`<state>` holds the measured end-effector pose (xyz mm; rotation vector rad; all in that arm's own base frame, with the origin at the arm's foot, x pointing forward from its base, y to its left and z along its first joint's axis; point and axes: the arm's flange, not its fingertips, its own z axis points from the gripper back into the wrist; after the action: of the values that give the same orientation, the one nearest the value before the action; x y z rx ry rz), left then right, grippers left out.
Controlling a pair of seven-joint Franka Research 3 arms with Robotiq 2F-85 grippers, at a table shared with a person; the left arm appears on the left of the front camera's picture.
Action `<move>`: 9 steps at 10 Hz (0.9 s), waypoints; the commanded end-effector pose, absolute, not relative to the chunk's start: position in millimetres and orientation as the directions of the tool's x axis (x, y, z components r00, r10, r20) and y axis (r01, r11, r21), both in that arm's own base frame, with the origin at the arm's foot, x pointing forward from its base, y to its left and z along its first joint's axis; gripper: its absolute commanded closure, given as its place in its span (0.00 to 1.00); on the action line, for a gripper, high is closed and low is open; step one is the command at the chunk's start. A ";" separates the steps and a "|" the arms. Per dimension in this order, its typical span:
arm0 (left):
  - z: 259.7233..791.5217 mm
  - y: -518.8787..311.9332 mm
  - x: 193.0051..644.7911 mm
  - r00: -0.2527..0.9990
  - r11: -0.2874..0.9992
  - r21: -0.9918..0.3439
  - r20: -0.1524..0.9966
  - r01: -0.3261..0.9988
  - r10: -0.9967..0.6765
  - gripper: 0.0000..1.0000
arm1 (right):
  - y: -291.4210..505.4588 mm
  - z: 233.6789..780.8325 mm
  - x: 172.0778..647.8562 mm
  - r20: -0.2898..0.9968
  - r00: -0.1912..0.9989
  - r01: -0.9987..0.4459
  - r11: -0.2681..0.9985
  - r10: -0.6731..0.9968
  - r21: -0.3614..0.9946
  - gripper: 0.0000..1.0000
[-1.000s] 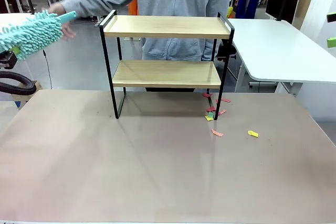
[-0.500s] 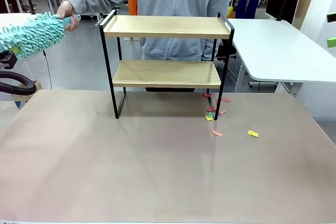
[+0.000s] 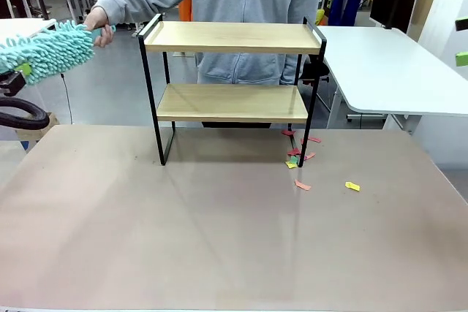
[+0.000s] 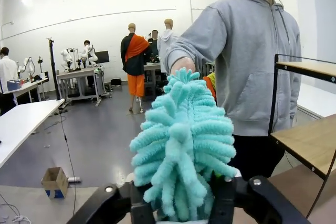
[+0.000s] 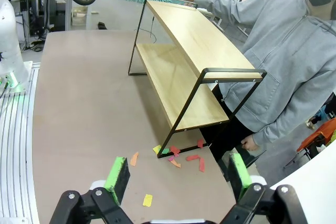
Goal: Clean the shelf.
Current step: Hand the Duster back to the human.
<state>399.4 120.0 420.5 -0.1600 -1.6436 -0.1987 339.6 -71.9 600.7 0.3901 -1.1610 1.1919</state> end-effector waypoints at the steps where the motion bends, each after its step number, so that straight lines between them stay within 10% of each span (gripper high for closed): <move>1: 451.0 119.9 386.8 -0.083 0.974 -0.014 0.996 0.227 0.034 0.13 | -72.8 602.9 340.9 0.859 -0.092 -0.866 0.386 0.504 -0.319 0.00; 2: 466.7 119.0 381.8 -0.087 0.972 -0.042 0.994 0.230 0.064 0.00 | -72.8 602.9 340.9 0.859 -0.092 -0.866 0.386 0.504 -0.319 0.00; 9: 633.3 228.0 350.9 -0.225 0.859 -0.473 0.831 0.194 0.508 0.00 | -72.8 602.9 340.9 0.859 -0.092 -0.866 0.386 0.504 -0.319 0.00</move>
<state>344.2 208.1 631.3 -0.4952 -1.8146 0.2660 339.8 -71.9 601.5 0.3917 -1.1609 1.1938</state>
